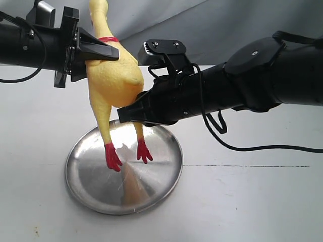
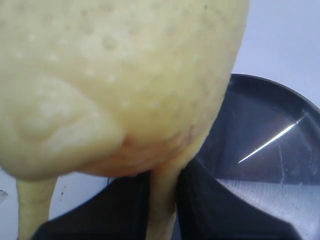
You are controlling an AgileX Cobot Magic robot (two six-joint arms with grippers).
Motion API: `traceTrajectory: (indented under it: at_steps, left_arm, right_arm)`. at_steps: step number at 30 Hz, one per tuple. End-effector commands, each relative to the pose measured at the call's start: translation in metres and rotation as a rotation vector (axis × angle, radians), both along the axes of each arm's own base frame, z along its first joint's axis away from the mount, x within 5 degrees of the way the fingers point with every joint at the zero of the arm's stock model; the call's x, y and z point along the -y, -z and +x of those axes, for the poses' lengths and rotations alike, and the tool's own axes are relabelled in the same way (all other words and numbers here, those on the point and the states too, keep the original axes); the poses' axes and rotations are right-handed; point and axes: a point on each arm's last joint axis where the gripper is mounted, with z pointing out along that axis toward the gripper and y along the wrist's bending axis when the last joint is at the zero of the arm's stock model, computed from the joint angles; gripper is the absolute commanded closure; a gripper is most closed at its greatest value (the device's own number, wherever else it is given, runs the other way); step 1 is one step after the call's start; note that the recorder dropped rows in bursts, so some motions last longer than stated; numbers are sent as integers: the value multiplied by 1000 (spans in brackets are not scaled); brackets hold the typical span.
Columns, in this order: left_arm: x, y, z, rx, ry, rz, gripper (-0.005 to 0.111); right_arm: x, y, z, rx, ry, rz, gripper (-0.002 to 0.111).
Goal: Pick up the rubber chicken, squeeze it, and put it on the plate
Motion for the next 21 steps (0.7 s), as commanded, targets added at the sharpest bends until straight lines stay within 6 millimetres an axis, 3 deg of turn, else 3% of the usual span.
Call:
traceTrajectory:
  at_steps: [1, 5, 9, 10, 13, 21]
  left_arm:
    - [5, -9, -3, 22, 36, -57, 107]
    - [6, -12, -5, 22, 61, -92, 93]
    - [7, -11, -7, 21, 78, -80, 60]
    - [7, -10, -7, 21, 80, -76, 47]
    - [7, -12, -6, 23, 72, -92, 26]
    - [7, -13, -5, 22, 63, -108, 25]
  right_arm:
    - [-1, -2, -1, 15, -32, -11, 108]
    - [-1, -1, -2, 21, -43, -21, 108]
    - [-1, -1, -2, 21, -43, -21, 108]
    - [-1, -1, -2, 21, -43, -21, 108]
    - [-1, -1, -2, 21, -43, -21, 108]
    - [-1, -1, -2, 21, -43, -21, 108]
